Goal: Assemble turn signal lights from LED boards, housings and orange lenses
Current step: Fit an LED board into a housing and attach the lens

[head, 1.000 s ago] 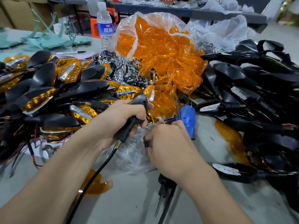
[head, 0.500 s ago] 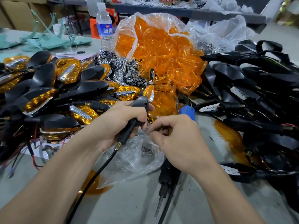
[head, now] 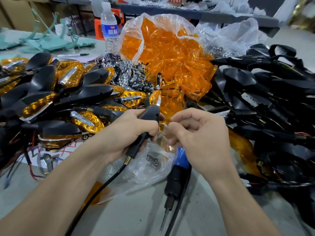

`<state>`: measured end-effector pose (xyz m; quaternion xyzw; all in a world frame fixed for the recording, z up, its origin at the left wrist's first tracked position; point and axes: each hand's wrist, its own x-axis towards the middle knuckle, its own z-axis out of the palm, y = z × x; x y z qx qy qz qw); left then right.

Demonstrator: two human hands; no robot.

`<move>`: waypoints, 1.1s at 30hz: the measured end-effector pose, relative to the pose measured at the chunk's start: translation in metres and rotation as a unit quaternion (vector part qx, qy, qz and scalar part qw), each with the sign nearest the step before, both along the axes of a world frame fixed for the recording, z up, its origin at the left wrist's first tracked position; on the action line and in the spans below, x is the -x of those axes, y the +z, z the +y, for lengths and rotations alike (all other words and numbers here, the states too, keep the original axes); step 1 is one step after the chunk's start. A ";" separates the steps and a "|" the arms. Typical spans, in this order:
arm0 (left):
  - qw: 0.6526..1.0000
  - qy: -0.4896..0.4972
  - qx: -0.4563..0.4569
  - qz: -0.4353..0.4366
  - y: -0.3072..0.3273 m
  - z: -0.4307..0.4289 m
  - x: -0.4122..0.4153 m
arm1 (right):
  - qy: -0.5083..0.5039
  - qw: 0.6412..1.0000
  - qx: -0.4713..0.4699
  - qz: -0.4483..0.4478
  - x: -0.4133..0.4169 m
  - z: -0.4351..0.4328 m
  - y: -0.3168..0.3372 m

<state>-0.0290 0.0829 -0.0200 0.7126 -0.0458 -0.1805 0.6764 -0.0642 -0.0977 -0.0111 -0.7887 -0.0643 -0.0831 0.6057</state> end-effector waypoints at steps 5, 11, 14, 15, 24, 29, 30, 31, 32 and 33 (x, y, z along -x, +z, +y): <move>1.000 -0.010 -0.019 -0.020 0.004 -0.006 0.005 | -0.013 0.998 -0.065 0.000 -0.001 -0.003 0.001; 0.999 -0.009 -0.032 -0.036 0.002 -0.009 0.006 | 0.035 0.987 -0.152 0.033 -0.003 -0.003 0.004; 0.998 -0.006 -0.037 -0.040 0.001 -0.009 0.006 | 0.045 0.976 -0.207 0.053 -0.004 -0.004 0.004; 0.998 -0.007 -0.039 -0.043 0.000 -0.009 0.006 | 0.050 0.972 -0.219 0.062 -0.005 -0.004 0.004; 0.998 -0.033 -0.032 -0.047 0.004 -0.013 0.011 | 0.048 0.975 -0.203 0.075 -0.006 0.000 -0.005; 0.998 -0.026 -0.033 -0.049 0.005 -0.013 0.011 | 0.052 0.967 -0.239 0.072 -0.007 0.000 -0.005; 0.998 -0.024 -0.034 -0.048 0.005 -0.013 0.011 | 0.058 0.964 -0.248 0.073 -0.008 0.000 -0.004; 0.998 -0.025 -0.037 -0.047 0.005 -0.013 0.011 | 0.064 0.963 -0.253 0.074 -0.008 0.000 -0.004; 0.998 -0.027 -0.039 -0.047 0.005 -0.013 0.011 | 0.068 0.963 -0.251 0.075 -0.008 0.000 -0.005; 0.998 -0.027 -0.042 -0.046 0.005 -0.014 0.011 | 0.068 0.964 -0.246 0.074 -0.008 0.001 -0.006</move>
